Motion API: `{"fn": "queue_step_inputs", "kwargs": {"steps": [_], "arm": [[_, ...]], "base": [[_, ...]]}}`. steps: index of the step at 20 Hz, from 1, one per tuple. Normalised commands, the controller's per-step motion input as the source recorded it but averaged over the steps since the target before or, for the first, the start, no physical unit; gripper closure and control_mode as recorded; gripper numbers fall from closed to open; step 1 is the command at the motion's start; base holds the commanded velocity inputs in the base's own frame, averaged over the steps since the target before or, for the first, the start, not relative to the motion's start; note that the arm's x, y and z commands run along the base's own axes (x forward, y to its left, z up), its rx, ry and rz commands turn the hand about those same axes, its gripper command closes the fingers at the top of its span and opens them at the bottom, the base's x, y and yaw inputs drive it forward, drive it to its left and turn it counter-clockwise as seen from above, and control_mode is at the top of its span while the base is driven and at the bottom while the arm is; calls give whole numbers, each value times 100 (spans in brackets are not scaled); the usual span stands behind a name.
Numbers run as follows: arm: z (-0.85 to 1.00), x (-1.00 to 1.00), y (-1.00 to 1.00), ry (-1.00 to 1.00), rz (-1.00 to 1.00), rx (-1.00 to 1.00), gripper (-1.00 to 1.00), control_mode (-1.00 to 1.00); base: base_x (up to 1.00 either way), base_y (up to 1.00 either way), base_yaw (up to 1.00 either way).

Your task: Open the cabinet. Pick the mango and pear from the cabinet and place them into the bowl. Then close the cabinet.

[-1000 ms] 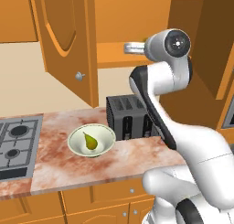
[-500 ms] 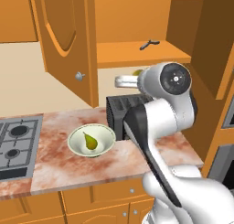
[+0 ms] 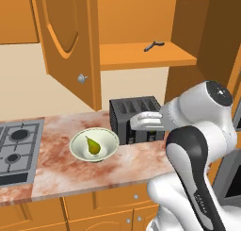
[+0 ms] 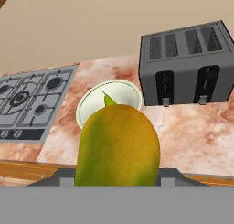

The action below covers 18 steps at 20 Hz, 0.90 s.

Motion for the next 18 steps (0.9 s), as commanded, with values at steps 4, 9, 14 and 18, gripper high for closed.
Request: {"fn": "queue_step_inputs", "kwargs": {"steps": [4, 9, 14, 18], "arm": [[1, 0, 2, -4, 7, 0, 100, -100], [-28, 43, 44, 13, 0, -5, 100, -100], [-31, 68, 48, 24, 0, -1, 100, -100], [-37, 61, 20, 26, 0, -2, 100, -100]], "base": [[0, 0, 0], [0, 0, 0], [0, 0, 0], [0, 0, 0]]}}
